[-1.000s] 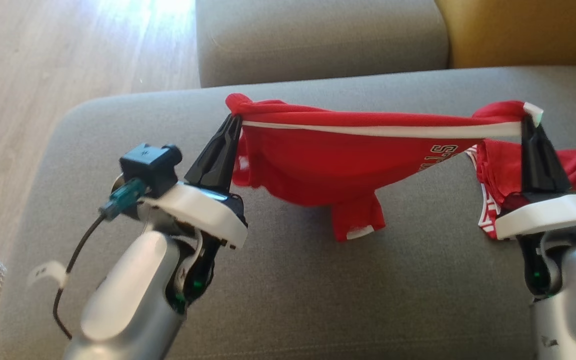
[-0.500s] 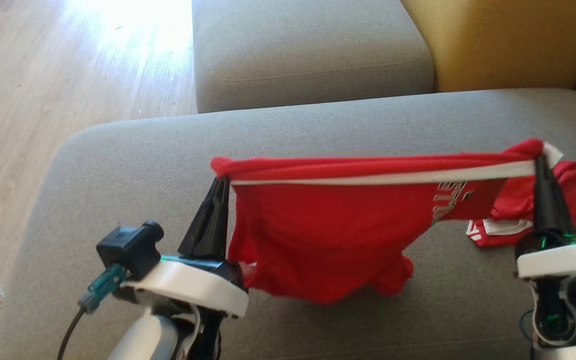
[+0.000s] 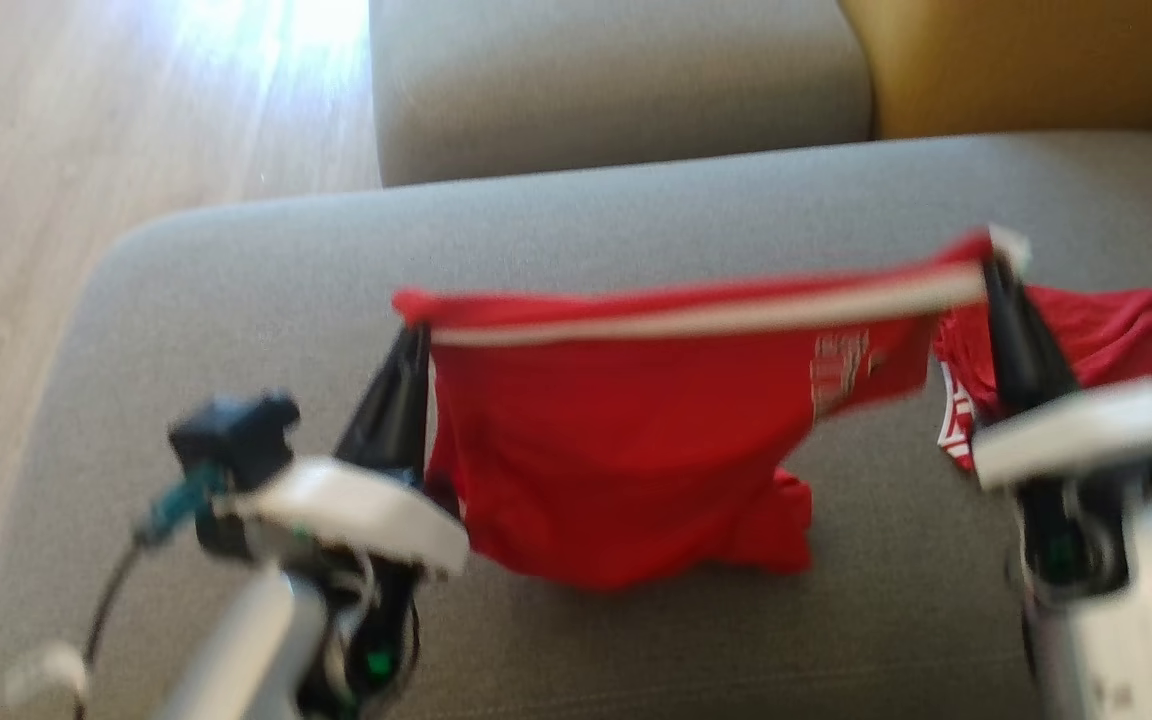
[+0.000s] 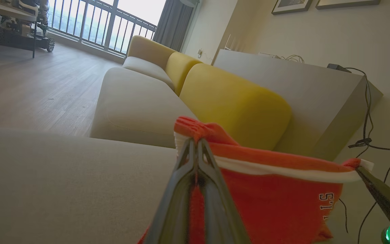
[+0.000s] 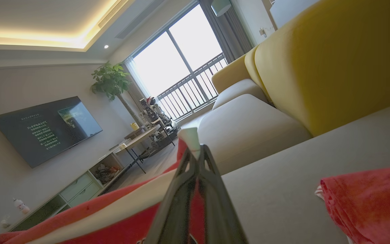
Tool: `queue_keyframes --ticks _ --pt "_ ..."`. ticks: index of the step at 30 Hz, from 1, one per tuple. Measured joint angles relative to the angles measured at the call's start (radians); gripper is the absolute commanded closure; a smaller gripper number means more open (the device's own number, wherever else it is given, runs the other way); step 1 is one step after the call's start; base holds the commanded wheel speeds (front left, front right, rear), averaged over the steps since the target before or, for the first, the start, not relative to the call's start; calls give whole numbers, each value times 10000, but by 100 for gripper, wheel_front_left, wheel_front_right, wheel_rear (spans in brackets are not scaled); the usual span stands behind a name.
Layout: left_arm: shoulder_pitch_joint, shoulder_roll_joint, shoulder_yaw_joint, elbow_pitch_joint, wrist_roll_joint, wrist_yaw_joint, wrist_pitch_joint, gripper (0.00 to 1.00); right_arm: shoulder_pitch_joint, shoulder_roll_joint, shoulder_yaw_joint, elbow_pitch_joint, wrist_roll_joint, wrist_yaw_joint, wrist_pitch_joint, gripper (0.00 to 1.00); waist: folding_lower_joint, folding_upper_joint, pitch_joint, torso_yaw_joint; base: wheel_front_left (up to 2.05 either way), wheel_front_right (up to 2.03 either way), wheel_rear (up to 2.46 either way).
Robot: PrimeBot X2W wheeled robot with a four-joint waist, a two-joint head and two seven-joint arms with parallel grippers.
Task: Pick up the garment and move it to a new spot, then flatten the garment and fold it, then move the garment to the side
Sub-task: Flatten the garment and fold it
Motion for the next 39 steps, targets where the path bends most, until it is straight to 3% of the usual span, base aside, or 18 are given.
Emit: queue_keyframes --ticks 3,6,11,16,19,23,29,33,39 --pt "-956 -8 215 573 -372 -433 495 100 -1546 -13 104 736 19 0 458 100 0 0 324 -37 0 0 0" --pt "-2527 -182 416 1584 -1237 -890 1407 100 -3409 -38 -238 2288 420 -2 704 100 0 0 805 -20 0 0 0" --pt "-6660 -190 683 3996 -1060 -1569 2082 100 -7449 -107 -571 5018 -410 -2 339 100 0 0 2048 30 0 0 0" --pt "-10917 -514 938 6207 -360 -2146 991 100 -11936 -196 -702 7081 -550 -2 -1358 100 0 0 3402 85 0 0 0" --pt "-12409 -780 1183 7333 -67 -2274 -100 100 -13423 -232 -539 7975 -201 0 -2249 100 0 0 4111 124 0 0 0" --pt "-12710 -1047 1168 8623 -52 -2775 -917 100 -13511 -261 244 8740 782 0 -2577 100 1 -1 4811 202 0 0 0" --pt "-11428 -1227 834 10276 77 -3335 -1379 100 -11537 -288 1212 10322 2034 0 -2619 100 1 -1 5451 487 0 0 0" --pt "-10322 -1371 541 10707 73 -3678 -1459 100 -10852 -299 2011 10815 2088 -2 -2564 100 1 -1 5475 689 0 0 0" --pt "-8576 -1348 48 10878 380 -3802 -1536 100 -9678 -334 2533 11187 2075 -2 -2155 100 1 0 5050 851 0 0 0"
